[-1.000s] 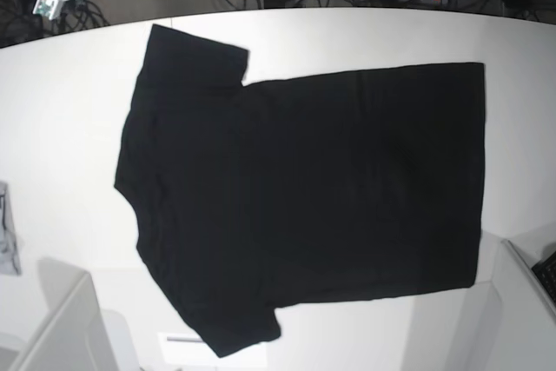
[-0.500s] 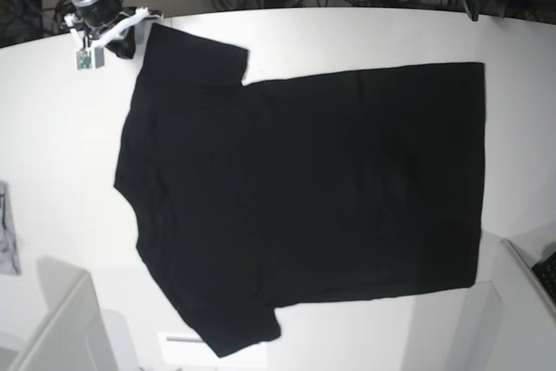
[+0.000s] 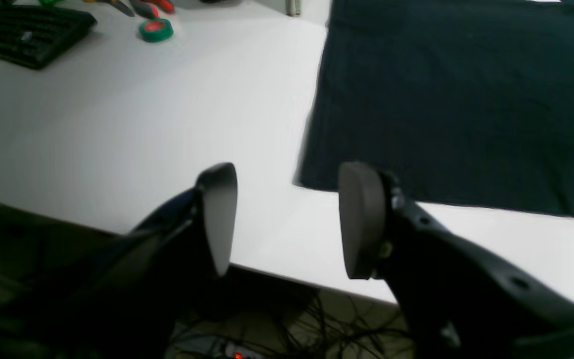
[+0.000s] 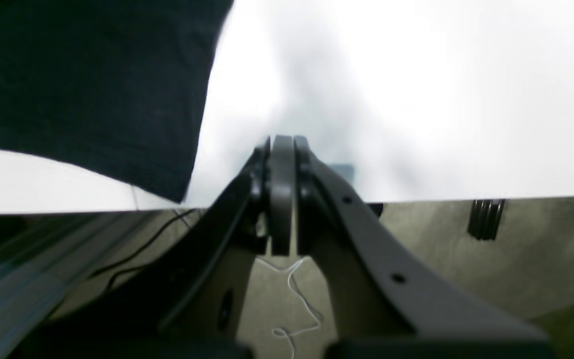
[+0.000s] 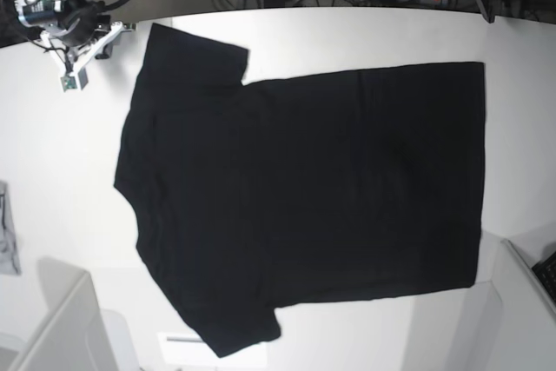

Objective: Fold the T-shirt properly
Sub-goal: 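Move the right gripper down to the black T-shirt's shoulder corner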

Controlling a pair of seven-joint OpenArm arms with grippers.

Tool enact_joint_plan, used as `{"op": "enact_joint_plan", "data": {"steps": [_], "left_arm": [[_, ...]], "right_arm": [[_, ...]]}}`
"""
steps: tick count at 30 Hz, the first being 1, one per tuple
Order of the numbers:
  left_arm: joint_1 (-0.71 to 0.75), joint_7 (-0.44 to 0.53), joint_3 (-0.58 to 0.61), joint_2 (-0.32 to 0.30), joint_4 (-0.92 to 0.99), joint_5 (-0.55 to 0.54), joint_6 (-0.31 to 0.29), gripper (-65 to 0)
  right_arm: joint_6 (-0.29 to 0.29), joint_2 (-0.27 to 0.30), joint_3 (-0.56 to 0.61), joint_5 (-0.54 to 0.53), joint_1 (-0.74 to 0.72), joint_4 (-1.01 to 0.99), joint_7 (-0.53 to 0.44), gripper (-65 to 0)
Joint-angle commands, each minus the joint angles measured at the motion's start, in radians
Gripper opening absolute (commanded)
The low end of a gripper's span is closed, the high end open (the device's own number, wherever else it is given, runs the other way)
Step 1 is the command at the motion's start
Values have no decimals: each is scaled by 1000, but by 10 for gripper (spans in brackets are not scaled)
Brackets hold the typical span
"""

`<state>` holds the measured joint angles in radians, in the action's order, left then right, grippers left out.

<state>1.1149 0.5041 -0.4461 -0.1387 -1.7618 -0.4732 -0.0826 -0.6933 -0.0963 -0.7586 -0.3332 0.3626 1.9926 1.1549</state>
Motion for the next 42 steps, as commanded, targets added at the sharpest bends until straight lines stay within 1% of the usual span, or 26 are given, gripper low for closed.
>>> {"op": "enact_joint_plan", "data": {"steps": [1, 5, 9, 10, 11, 13, 14, 16, 21, 22, 23, 26, 28, 29, 30, 32, 34, 35, 36, 37, 38, 40, 41, 42], "left_arm": [[21, 24, -6, -5, -10, 0, 1, -331], [-3, 21, -3, -5, -6, 0, 1, -331], [-22, -60, -9, -5, -17, 0, -1, -331], [-32, -75, -10, -5, -17, 0, -1, -331], [-42, -89, -12, -5, -14, 0, -4, -331], [-48, -94, -13, -5, -10, -3, -7, -331], [-48, -94, -13, -5, -10, -6, -10, -331], [-51, -94, -13, -5, -11, -8, -27, -331], [-89, -94, -6, -5, -11, -11, -35, -331], [-89, -94, -4, -5, -14, -11, -35, -331], [-89, -94, -4, -5, -16, -11, -35, -331], [-91, -94, -4, -5, -13, -11, -35, -331], [-92, -94, -9, -6, -10, -11, -35, -331], [-92, -94, -12, -8, -10, -11, -35, -331], [-97, -94, -13, -9, -10, -11, -35, -331], [-98, -94, -15, -9, -8, -11, -35, -331], [-101, -94, -15, -11, -8, -11, -35, -331], [-103, -94, -15, -11, -8, -11, -35, -331], [-103, -94, -15, -11, -8, -11, -35, -331], [-103, -94, -15, -11, -8, -11, -35, -331], [-103, -94, -15, -11, -8, -11, -35, -331], [-103, -94, -15, -11, -8, -11, -35, -331], [-103, -94, -15, -11, -8, -11, -35, -331], [-104, -94, -15, -11, -8, -11, -35, -331]], "right_arm": [[-5, 8, -3, -8, 0, 20, -28, -650], [-5, 8, 14, -2, -3, 21, -97, -650], [-5, 10, 67, -2, 0, 21, -118, -650], [-5, 10, 78, -2, 0, 21, -118, -594], [-5, 10, 90, -2, 0, 21, -118, -506], [-5, 10, 110, -2, -1, 21, -120, -384], [-5, 10, 115, -2, -6, 21, -120, -366], [-5, 10, 116, -2, -17, 21, -120, -402], [-5, -1, 127, -4, -44, 17, -120, -575], [36, -4, 138, -4, -44, 17, -120, -591], [102, -6, 166, -4, -44, 18, -120, -606], [344, 14, 230, -2, -41, 20, -120, -650], [508, 45, 271, -2, -38, 20, -120, -650], [568, 59, 301, -2, -40, 20, -120, -650], [607, 69, 327, -4, -40, 20, -120, -650], [653, 86, 376, -4, -44, 20, -125, -650], [703, 88, 386, -4, -38, 20, -183, -650], [743, 83, 386, -2, -35, 20, -226, -650], [795, 86, 393, -2, -26, 18, -253, -650], [844, 94, 419, -2, -18, 18, -260, -650], [884, 114, 449, -1, -17, 18, -258, -650], [984, 195, 522, -2, -14, 14, -264, -650], [1047, 220, 549, -5, -17, 12, -258, -650], [1113, 224, 568, -7, -17, 12, -258, -650]]}}
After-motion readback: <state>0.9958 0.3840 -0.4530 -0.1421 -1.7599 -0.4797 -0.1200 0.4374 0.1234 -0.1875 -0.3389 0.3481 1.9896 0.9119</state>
